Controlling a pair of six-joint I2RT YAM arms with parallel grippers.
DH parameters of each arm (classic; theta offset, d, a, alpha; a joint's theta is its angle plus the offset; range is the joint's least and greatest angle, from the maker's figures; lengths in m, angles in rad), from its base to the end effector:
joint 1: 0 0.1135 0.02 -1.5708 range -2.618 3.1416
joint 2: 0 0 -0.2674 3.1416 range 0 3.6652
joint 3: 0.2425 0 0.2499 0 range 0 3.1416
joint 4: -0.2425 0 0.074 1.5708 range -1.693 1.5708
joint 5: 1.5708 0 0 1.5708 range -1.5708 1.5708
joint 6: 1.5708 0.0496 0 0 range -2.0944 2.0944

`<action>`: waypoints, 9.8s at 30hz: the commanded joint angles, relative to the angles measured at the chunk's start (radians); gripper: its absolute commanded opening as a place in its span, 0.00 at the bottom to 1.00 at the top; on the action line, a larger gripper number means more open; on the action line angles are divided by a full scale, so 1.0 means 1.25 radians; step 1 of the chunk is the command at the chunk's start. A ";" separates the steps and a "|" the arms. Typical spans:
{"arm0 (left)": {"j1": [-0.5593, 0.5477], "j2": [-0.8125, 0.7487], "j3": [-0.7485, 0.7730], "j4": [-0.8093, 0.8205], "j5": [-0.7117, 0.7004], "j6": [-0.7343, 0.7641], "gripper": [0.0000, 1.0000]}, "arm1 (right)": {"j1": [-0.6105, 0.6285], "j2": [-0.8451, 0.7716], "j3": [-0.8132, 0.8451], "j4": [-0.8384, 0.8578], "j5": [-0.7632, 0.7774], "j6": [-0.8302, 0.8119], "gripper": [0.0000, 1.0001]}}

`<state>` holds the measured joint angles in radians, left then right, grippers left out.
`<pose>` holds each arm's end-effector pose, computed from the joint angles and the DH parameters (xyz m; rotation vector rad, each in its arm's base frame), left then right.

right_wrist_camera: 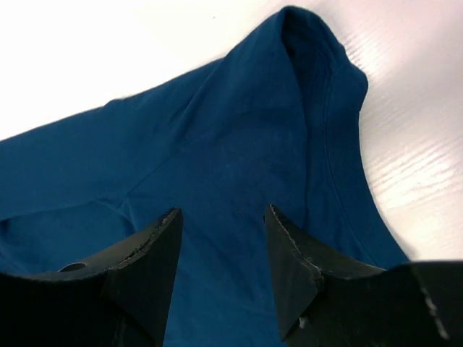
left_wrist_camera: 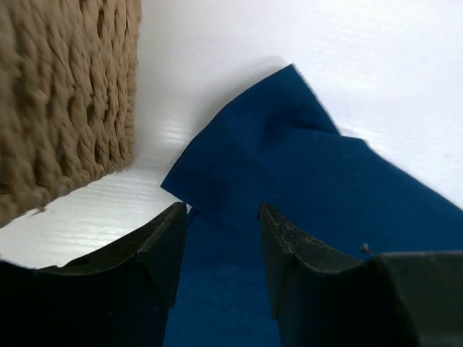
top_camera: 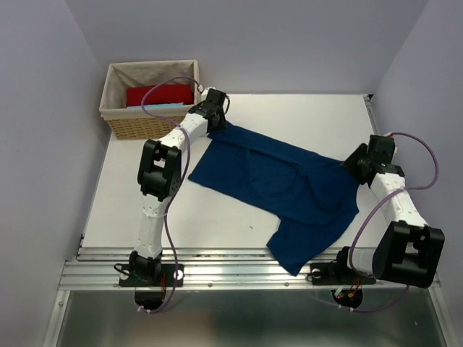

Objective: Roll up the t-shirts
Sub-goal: Fold the T-shirt at the center of the board.

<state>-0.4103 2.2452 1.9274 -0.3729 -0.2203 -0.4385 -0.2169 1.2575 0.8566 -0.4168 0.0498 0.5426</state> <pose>0.4908 -0.2017 0.2256 -0.1487 2.2451 -0.2092 0.2620 -0.0603 0.2383 0.9075 2.2102 0.0944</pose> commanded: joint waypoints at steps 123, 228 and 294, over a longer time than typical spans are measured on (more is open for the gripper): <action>-0.078 -0.117 -0.181 0.195 -0.057 -0.231 0.00 | -0.008 -0.080 -0.189 -0.009 -0.056 0.054 0.62; -0.109 0.119 0.097 -0.011 0.054 -0.017 0.49 | -0.041 0.281 0.060 0.104 0.120 0.041 0.36; -0.120 -0.250 -0.133 0.033 0.081 -0.023 0.50 | -0.049 -0.013 -0.185 0.078 -0.090 0.062 0.01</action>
<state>-0.5507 1.9999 1.7538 -0.3477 -0.1120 -0.4690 -0.2691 1.2682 0.5938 -0.3485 -0.0830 0.6426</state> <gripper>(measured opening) 0.494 0.017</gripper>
